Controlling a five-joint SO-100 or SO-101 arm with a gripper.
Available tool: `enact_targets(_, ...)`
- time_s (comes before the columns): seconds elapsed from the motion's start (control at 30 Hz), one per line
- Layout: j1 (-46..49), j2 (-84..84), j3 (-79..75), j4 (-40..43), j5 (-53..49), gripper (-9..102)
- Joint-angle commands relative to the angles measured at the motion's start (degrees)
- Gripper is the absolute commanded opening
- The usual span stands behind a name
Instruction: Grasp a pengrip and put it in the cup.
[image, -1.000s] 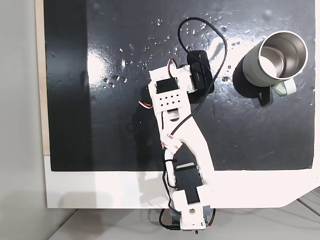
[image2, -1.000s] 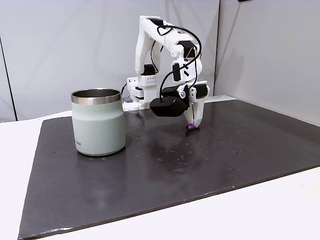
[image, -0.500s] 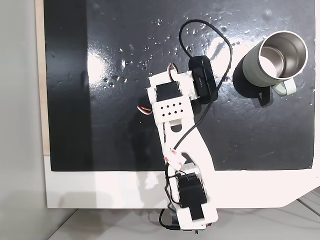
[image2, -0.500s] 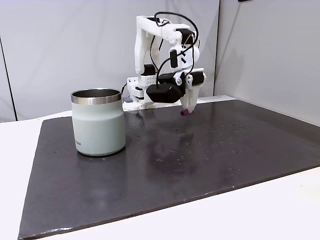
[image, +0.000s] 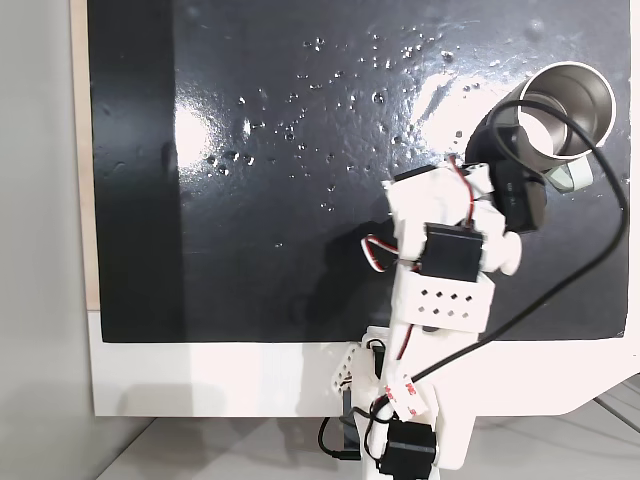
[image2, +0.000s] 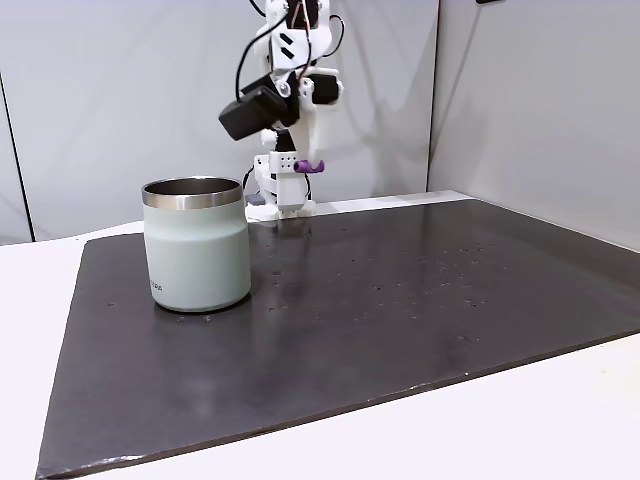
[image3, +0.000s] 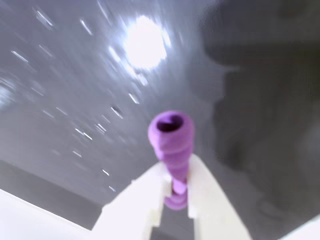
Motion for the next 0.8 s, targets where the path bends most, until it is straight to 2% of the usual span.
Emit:
enact_targets(0.0, 7.21, 1.05, -8.79, -1.23, -5.36, 0)
enact_targets(0.2, 14.50, -6.50, -19.69, -5.89, -8.61, 0)
enact_targets(0.47, 19.16, -23.20, -38.85, -6.50, -8.09, 0)
enact_targets(0.77, 21.18, -26.98, -44.12, -9.40, -9.58, 0)
